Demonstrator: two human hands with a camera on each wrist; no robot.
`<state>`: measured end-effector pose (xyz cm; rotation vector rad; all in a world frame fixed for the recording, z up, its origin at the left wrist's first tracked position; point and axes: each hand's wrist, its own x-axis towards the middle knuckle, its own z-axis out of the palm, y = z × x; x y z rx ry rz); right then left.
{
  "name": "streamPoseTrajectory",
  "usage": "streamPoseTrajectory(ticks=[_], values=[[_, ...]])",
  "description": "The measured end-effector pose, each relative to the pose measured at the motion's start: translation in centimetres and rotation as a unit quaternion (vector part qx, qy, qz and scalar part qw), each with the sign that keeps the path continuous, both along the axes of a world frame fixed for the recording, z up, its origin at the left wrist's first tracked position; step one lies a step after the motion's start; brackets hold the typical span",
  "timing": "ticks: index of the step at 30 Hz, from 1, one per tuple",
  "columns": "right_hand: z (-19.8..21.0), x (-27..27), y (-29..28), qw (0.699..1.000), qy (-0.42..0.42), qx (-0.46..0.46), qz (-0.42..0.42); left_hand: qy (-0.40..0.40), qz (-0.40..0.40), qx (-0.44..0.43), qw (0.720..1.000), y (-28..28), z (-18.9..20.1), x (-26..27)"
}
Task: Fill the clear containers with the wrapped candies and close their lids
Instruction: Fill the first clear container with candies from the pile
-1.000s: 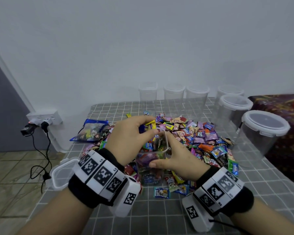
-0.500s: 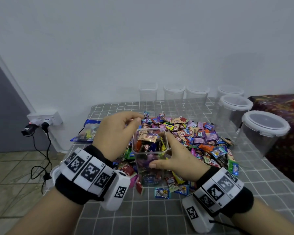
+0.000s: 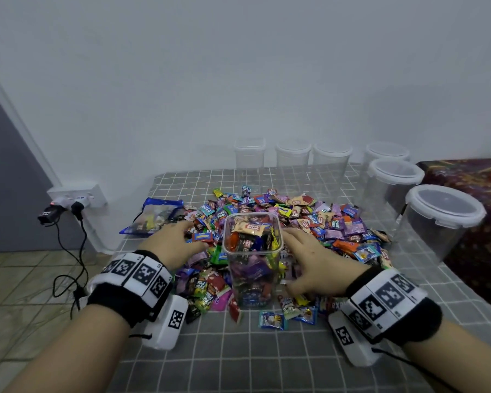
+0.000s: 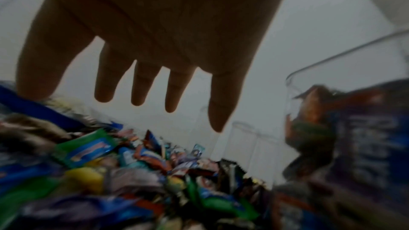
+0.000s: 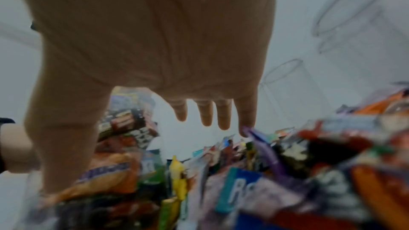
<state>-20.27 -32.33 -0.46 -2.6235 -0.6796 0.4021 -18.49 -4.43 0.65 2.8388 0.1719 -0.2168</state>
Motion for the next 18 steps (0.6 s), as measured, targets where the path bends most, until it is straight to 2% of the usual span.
streamPoseTrajectory(ticks=[4, 7, 13, 18], values=[[0.2, 0.8, -1.5, 0.992, -0.042, -0.116, -0.031, 0.096, 0.003, 0.07, 0.993, 0.2, -1.5, 0.7], [-0.2, 1.4, -2.0, 0.984, -0.037, -0.165, -0.046, 0.133, -0.029, 0.061, 0.989, -0.3, -2.0, 0.5], [-0.5, 1.6, -1.2, 0.979, -0.028, -0.199, -0.027, 0.146, -0.104, 0.067, 0.982, -1.2, -2.6, 0.2], [-0.9, 2.2, -0.9, 0.98, -0.025, -0.199, -0.008, 0.131, -0.108, 0.061, 0.984, -1.7, -2.4, 0.1]])
